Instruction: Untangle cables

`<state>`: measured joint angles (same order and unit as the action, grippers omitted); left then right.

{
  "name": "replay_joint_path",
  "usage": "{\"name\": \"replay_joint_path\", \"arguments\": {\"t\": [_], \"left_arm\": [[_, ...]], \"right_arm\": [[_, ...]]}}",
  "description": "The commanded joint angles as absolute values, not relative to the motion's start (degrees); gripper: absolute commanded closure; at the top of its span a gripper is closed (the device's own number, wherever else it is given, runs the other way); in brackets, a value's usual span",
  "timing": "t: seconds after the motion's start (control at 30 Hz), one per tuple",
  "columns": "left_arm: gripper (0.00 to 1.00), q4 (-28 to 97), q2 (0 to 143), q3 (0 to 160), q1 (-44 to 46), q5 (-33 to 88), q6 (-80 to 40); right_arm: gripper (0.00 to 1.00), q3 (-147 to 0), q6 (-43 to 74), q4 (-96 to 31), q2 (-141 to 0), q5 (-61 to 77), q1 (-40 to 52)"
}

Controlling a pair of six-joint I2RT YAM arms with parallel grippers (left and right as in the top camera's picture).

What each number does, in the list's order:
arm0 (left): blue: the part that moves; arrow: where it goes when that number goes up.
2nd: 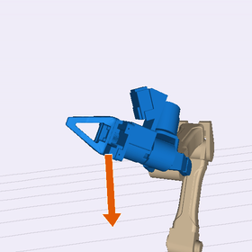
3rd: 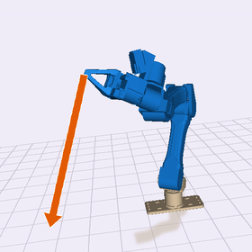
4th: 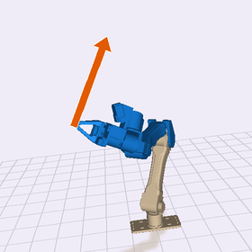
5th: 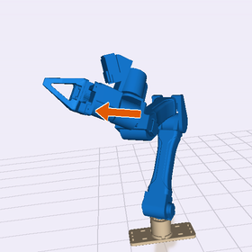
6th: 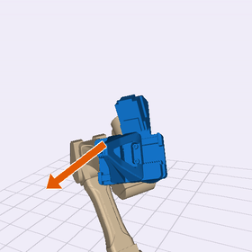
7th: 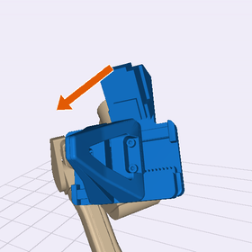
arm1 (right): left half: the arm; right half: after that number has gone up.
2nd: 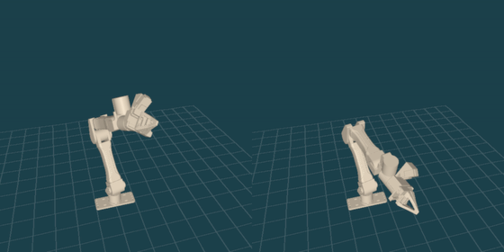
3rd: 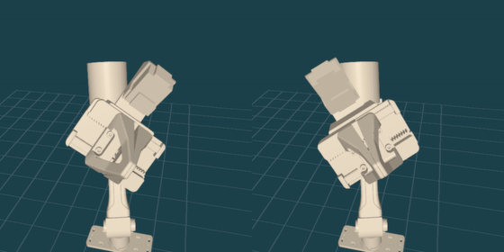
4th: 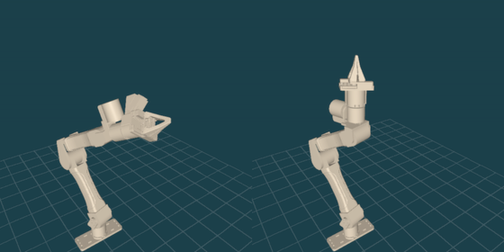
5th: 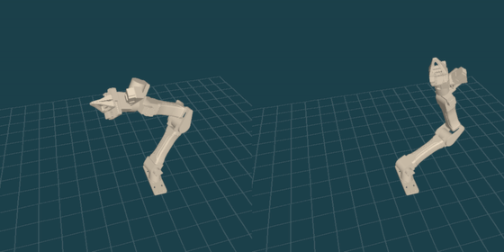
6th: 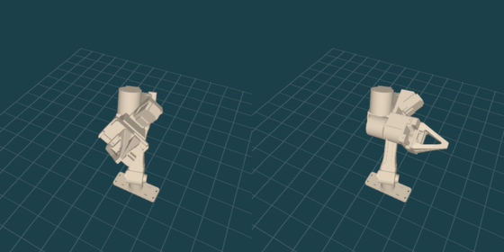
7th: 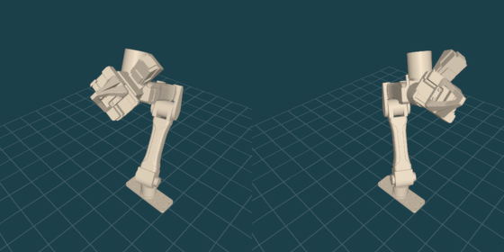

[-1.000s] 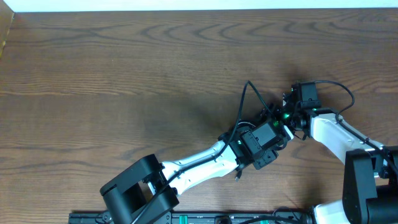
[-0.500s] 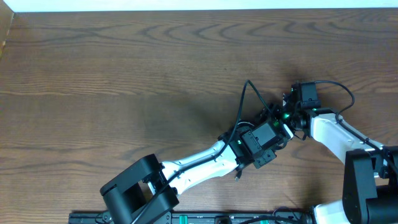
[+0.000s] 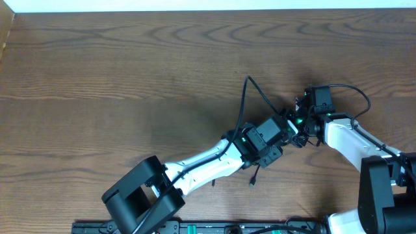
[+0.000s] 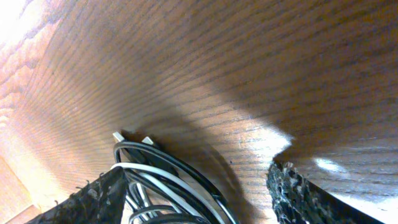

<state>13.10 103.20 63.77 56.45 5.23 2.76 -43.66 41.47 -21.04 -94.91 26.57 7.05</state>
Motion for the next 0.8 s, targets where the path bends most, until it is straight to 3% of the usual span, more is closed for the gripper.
{"name": "replay_joint_path", "arguments": {"t": [0.0,0.33,0.43,0.5,0.77], "left_arm": [[0.92,13.58,103.18,64.20,54.89,8.71,2.31],[0.92,17.98,103.18,64.20,50.85,13.08,3.01],[0.48,18.33,102.65,64.20,50.52,13.10,2.96],[0.35,18.04,101.47,64.23,50.54,13.10,2.96],[0.34,15.73,99.42,64.23,50.59,14.61,2.92]], "right_arm": [[0.26,-38.89,41.52,-22.26,-100.42,16.75,7.92],[0.25,-38.87,46.96,-26.11,-100.42,10.68,6.13],[0.25,-38.76,47.33,-26.68,-100.42,10.57,4.58],[0.24,-38.44,47.48,-26.81,-100.42,10.26,3.36],[0.20,-38.11,49.34,-29.93,-100.42,8.97,-2.28]]}}
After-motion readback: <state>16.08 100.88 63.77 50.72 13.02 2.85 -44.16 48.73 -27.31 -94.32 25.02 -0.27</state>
